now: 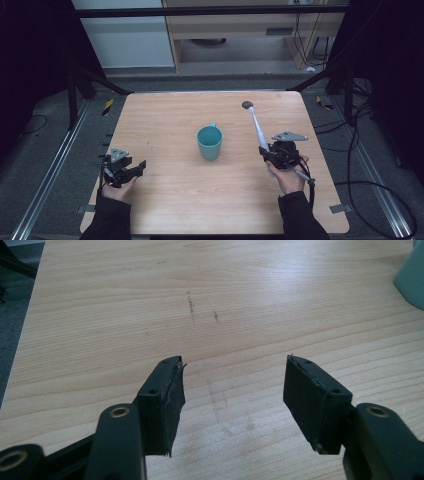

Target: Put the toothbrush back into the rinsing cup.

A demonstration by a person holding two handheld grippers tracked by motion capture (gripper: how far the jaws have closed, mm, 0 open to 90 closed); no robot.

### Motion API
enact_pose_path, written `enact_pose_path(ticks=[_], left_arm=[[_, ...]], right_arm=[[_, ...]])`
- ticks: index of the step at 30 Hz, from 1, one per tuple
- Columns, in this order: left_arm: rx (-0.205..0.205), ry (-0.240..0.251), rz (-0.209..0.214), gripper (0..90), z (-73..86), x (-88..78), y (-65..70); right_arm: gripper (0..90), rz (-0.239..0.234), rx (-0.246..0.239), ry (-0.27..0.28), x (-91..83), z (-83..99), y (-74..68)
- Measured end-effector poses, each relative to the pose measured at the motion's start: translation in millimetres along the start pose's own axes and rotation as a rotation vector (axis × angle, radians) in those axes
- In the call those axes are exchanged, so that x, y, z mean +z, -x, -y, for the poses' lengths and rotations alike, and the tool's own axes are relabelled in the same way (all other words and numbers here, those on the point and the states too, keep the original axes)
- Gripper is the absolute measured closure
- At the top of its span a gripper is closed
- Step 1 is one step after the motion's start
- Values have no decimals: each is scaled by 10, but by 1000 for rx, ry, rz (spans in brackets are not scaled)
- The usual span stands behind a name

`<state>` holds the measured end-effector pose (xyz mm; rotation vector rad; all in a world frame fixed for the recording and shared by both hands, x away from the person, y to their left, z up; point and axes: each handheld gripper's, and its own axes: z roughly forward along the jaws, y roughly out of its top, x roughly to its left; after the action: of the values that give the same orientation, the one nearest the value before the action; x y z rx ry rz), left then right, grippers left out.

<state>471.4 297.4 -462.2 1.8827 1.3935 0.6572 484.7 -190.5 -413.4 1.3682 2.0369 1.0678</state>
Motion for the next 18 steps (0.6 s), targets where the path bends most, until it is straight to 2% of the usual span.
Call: enact_pose_path(ticks=[3,13,18], left_arm=[[1,4,1,409,4,-1,3],[39,28,-9,451,11,7,23],[42,30,-23,466,22,18,10]], right_arm=[[664,-12,26,37,14,-36,-11],[664,25,59,152,55,-171,-94],[664,29,70,191,67,-232,-136]])
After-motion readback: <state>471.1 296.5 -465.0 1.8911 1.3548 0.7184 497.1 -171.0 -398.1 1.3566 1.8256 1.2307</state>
